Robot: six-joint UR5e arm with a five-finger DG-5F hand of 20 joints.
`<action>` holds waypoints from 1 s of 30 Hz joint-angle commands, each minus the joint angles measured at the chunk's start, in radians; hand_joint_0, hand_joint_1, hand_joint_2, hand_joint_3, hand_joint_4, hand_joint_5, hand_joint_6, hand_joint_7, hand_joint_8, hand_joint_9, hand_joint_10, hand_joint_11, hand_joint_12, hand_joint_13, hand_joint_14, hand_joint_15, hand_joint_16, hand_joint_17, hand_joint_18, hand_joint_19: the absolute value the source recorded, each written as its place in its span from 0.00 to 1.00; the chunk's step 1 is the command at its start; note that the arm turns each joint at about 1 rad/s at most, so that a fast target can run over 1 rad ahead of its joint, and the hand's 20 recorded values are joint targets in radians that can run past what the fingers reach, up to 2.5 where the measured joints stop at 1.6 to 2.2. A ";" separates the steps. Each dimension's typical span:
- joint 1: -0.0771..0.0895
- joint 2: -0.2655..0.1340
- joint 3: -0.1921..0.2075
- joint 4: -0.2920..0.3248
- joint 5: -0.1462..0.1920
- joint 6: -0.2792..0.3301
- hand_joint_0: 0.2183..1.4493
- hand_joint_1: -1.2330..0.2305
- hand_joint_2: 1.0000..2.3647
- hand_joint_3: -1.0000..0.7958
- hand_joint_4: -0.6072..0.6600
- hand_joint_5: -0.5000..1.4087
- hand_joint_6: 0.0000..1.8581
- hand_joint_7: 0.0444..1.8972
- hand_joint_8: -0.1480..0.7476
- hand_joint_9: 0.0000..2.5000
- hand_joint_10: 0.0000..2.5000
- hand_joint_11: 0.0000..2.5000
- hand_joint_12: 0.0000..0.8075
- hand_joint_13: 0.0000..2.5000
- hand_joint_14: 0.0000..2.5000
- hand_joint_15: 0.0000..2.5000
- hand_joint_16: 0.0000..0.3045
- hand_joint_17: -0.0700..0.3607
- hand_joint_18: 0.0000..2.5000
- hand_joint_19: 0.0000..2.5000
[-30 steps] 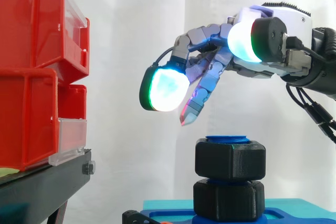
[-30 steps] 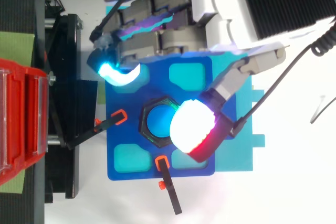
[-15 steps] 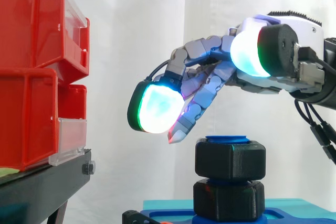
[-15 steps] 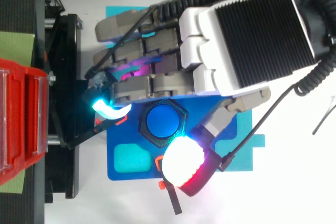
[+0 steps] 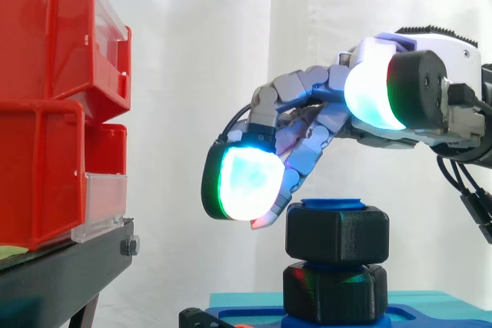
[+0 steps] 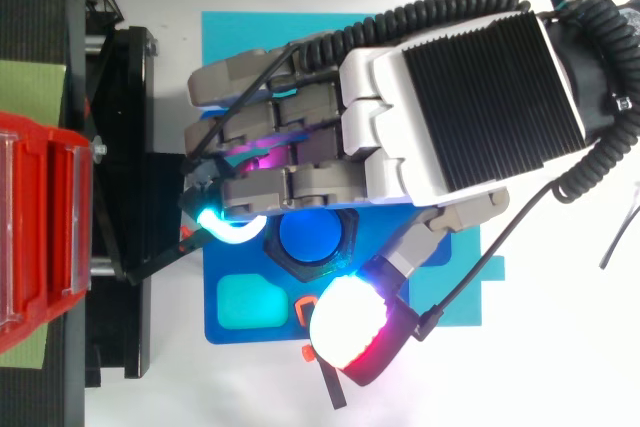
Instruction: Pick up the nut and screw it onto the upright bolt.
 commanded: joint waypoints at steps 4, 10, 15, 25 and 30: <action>0.002 0.001 -0.004 -0.017 -0.008 -0.044 0.24 0.79 0.00 0.28 0.67 0.24 0.27 0.57 0.45 0.39 0.00 0.00 0.33 0.22 0.00 0.00 0.10 0.32 0.11 0.03; -0.003 0.001 -0.004 -0.035 -0.026 -0.050 0.25 0.78 0.00 0.28 0.64 0.25 0.27 0.64 0.45 0.40 0.00 0.00 0.32 0.23 0.00 0.00 0.10 0.32 0.12 0.03; -0.004 0.001 -0.004 -0.043 -0.026 -0.052 0.25 0.78 0.00 0.28 0.62 0.26 0.27 0.70 0.46 0.41 0.00 0.00 0.32 0.24 0.00 0.00 0.09 0.31 0.13 0.03; -0.023 0.001 -0.004 -0.041 -0.051 -0.052 0.26 0.77 0.00 0.28 0.61 0.28 0.27 0.78 0.46 0.43 0.00 0.00 0.30 0.26 0.00 0.00 0.09 0.30 0.16 0.04; -0.029 0.001 -0.004 -0.040 -0.052 -0.052 0.26 0.76 0.00 0.28 0.60 0.28 0.30 0.74 0.46 0.45 0.00 0.00 0.29 0.28 0.00 0.00 0.08 0.30 0.18 0.04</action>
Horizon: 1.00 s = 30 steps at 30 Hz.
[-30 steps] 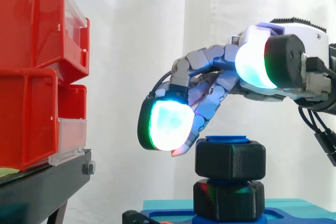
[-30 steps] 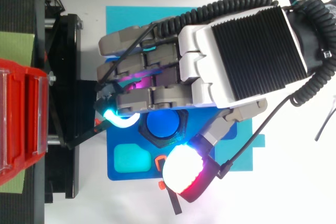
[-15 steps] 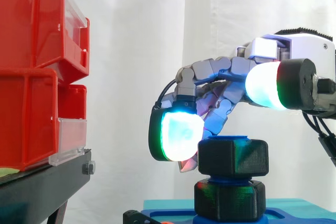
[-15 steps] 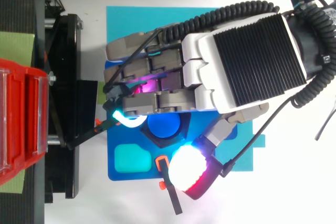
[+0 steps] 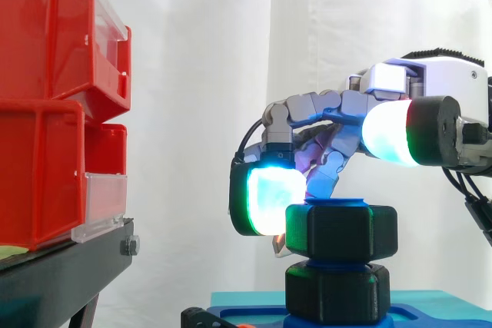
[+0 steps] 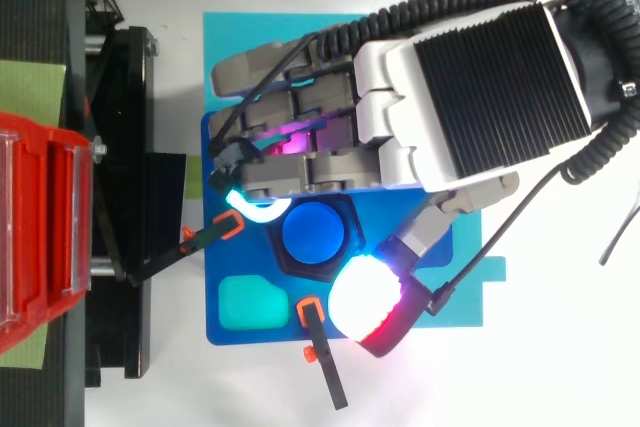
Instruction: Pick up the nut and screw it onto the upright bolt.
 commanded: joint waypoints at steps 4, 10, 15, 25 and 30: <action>-0.012 0.000 0.000 0.004 -0.013 0.000 0.26 0.75 0.00 0.28 0.59 0.28 0.32 0.68 0.47 0.47 0.00 0.00 0.27 0.31 0.00 0.00 0.08 0.29 0.21 0.05; -0.029 0.000 0.000 0.009 -0.044 0.000 0.26 0.74 0.00 0.28 0.57 0.28 0.35 0.62 0.47 0.51 0.00 0.00 0.25 0.35 0.00 0.00 0.07 0.28 0.25 0.06; -0.041 0.000 0.000 0.009 -0.056 0.000 0.26 0.74 0.00 0.28 0.56 0.28 0.37 0.59 0.46 0.53 0.00 0.00 0.24 0.37 0.00 0.00 0.07 0.27 0.26 0.06; -0.059 0.000 0.002 0.011 -0.080 0.000 0.27 0.73 0.00 0.28 0.58 0.29 0.37 0.59 0.45 0.63 0.00 0.03 0.21 0.41 0.00 0.00 0.05 0.25 0.29 0.07; -0.070 0.000 0.035 0.006 -0.096 0.000 0.27 0.73 0.00 0.28 0.57 0.29 0.37 0.60 0.45 0.63 0.00 0.03 0.21 0.42 0.00 0.00 0.05 0.25 0.30 0.07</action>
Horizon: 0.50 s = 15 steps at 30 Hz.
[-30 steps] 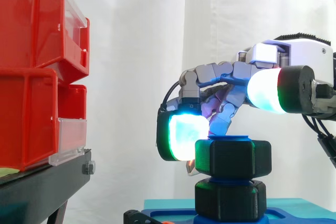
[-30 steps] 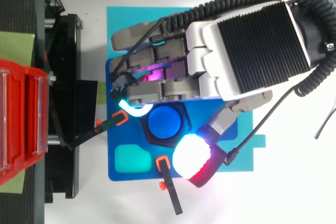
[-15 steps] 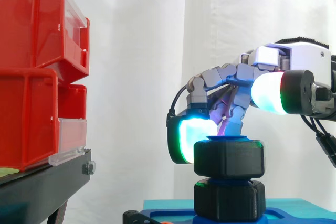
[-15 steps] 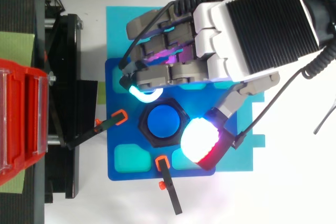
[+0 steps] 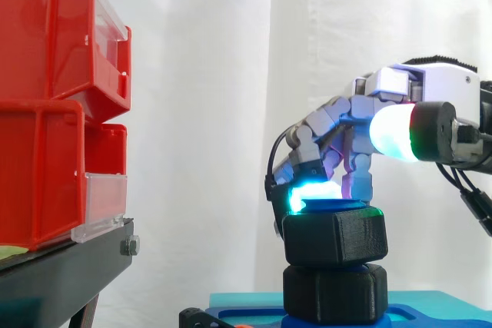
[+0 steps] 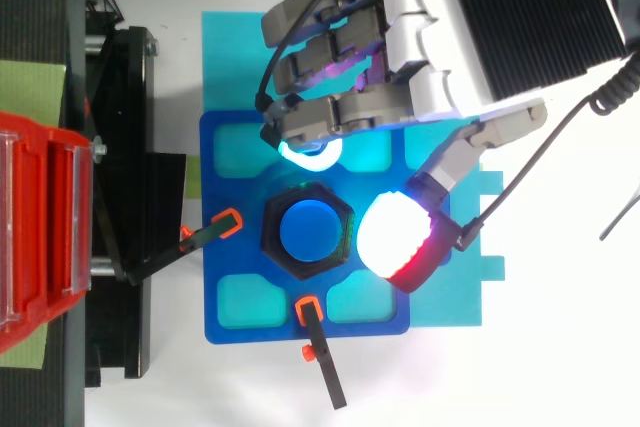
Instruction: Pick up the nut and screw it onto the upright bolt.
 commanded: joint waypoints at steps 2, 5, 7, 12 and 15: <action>-0.009 0.000 0.032 -0.005 -0.017 0.000 0.27 0.73 0.00 0.28 0.57 0.29 0.35 0.61 0.47 0.63 0.00 0.04 0.22 0.41 0.00 0.00 0.06 0.25 0.30 0.08; -0.015 0.000 0.057 -0.020 -0.028 0.000 0.26 0.73 0.00 0.28 0.61 0.29 0.29 0.73 0.48 0.60 0.00 0.04 0.24 0.39 0.00 0.00 0.06 0.26 0.28 0.07; -0.018 0.000 0.071 -0.028 -0.030 0.002 0.26 0.74 0.00 0.28 0.62 0.28 0.27 0.73 0.48 0.57 0.00 0.04 0.25 0.38 0.00 0.00 0.07 0.27 0.27 0.07; -0.018 0.000 0.087 -0.032 -0.030 0.002 0.26 0.74 0.00 0.28 0.63 0.26 0.27 0.66 0.46 0.53 0.00 0.03 0.27 0.35 0.00 0.00 0.08 0.29 0.25 0.07; -0.013 0.000 0.087 -0.029 -0.028 0.002 0.25 0.75 0.00 0.28 0.68 0.25 0.27 0.55 0.46 0.50 0.00 0.02 0.28 0.34 0.00 0.00 0.08 0.29 0.23 0.07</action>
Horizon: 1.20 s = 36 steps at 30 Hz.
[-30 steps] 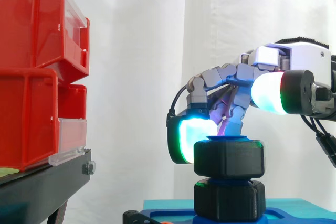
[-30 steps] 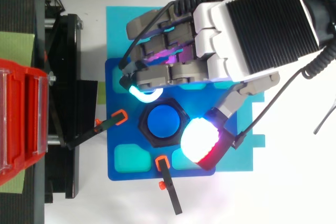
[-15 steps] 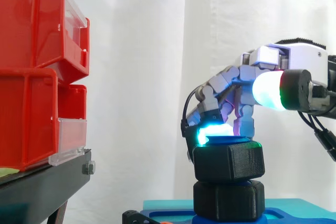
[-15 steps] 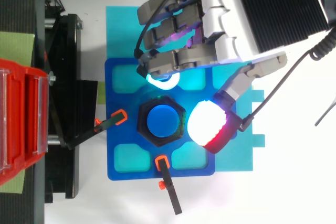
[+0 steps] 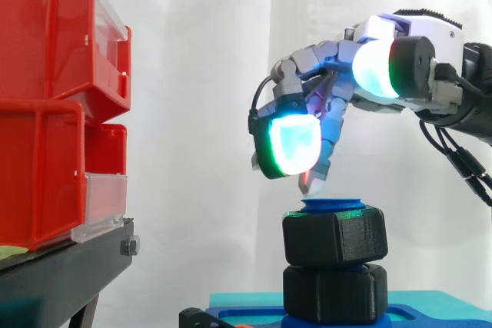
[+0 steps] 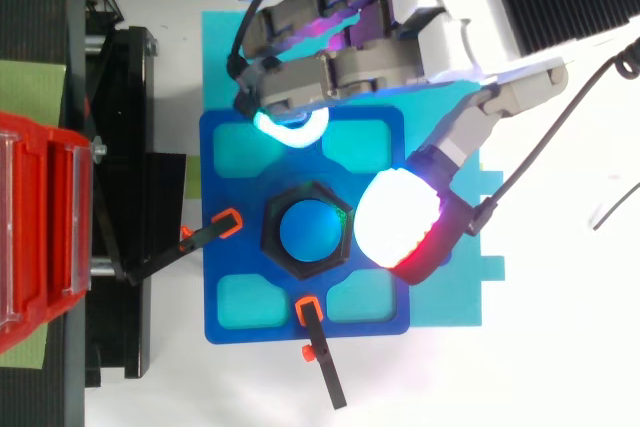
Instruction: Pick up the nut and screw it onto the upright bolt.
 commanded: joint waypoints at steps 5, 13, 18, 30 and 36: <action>0.014 -0.002 0.001 0.013 0.011 -0.002 0.25 0.76 0.00 0.28 0.68 0.23 0.27 0.43 0.44 0.44 0.00 0.00 0.30 0.29 0.00 0.00 0.09 0.31 0.20 0.07; 0.040 -0.014 -0.003 0.033 0.036 -0.002 0.24 0.79 0.00 0.28 0.66 0.22 0.27 0.38 0.42 0.38 0.00 0.00 0.32 0.24 0.00 0.00 0.10 0.33 0.14 0.04; 0.054 -0.032 -0.012 0.032 0.051 -0.002 0.24 0.80 0.00 0.28 0.67 0.23 0.27 0.41 0.43 0.37 0.00 0.00 0.33 0.22 0.00 0.00 0.10 0.33 0.12 0.03; 0.068 -0.034 -0.074 0.053 0.066 -0.002 0.24 0.80 0.00 0.28 0.68 0.24 0.27 0.48 0.44 0.37 0.00 0.00 0.34 0.21 0.00 0.00 0.11 0.33 0.11 0.04; 0.071 -0.034 -0.074 0.047 0.066 -0.002 0.25 0.80 0.00 0.28 0.66 0.24 0.27 0.57 0.45 0.37 0.00 0.00 0.34 0.21 0.00 0.00 0.11 0.33 0.10 0.03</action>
